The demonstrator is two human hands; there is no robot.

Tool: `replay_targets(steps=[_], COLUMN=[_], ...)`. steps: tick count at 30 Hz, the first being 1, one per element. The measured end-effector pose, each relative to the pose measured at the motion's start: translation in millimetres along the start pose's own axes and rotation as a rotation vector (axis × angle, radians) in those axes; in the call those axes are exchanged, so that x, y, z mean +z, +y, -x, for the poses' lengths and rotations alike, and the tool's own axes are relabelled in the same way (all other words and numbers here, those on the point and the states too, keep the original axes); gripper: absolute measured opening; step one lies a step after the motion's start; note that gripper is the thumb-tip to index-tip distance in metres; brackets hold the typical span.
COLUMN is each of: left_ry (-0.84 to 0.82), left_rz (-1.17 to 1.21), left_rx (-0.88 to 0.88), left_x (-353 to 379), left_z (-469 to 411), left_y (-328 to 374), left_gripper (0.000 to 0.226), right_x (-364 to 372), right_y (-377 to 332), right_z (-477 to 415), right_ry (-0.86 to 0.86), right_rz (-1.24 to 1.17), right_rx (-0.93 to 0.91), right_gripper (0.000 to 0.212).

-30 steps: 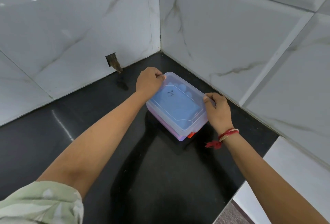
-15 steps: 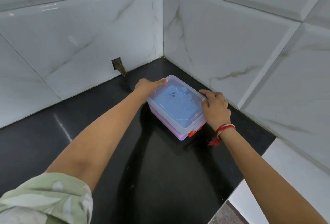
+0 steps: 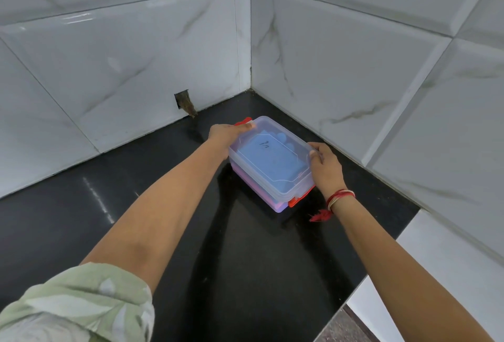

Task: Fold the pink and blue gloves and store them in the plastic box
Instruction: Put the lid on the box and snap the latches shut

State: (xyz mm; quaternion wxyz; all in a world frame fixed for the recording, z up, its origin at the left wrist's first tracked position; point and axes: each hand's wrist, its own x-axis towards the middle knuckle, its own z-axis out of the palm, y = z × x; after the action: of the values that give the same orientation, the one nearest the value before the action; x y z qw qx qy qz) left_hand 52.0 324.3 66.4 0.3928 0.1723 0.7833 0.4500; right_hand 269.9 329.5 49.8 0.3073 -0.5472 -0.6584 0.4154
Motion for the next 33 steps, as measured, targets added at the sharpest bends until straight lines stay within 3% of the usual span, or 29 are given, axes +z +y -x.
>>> replay_targets(steps=[9,18,22,24,27,30,33], left_ry=[0.097,0.217,-0.117,-0.222,-0.172,-0.179,-0.172], left_rz=[-0.124,-0.655,-0.503,-0.606,-0.917,-1.037,-1.163], left_rx=[0.279,0.839,1.069,1.195,1.421,1.410,1.393], left_x=[2.1,7.0,31.1,30.7,23.8,23.6,30.2], left_z=[-4.7,20.8,79.1,97.6,103.6,106.0,111.7], left_y=[-8.6,-19.6,-42.6,-60.5,-76.7,-77.5,-79.3], left_gripper=[0.025,0.027,0.026,0.036,0.069,0.090,0.088], right_x=[2.6,1.6,-6.2,-10.1,-10.8,-12.6,-18.1], right_y=[0.1,0.4,11.8,19.0,20.1,19.2,20.9], right_z=[1.1,2.5,7.2,12.7,19.0,23.0,27.3], right_ry=[0.064,0.057,-0.004,-0.030,-0.056,-0.049,-0.038], right_rz=[-0.026,-0.027,-0.107,-0.204,-0.366,-0.344,-0.355], right_rx=[-0.012,0.005,0.185,0.300,0.386,0.373,0.322], right_gripper=[0.034,0.032,0.038,0.049,0.055,0.046,0.037])
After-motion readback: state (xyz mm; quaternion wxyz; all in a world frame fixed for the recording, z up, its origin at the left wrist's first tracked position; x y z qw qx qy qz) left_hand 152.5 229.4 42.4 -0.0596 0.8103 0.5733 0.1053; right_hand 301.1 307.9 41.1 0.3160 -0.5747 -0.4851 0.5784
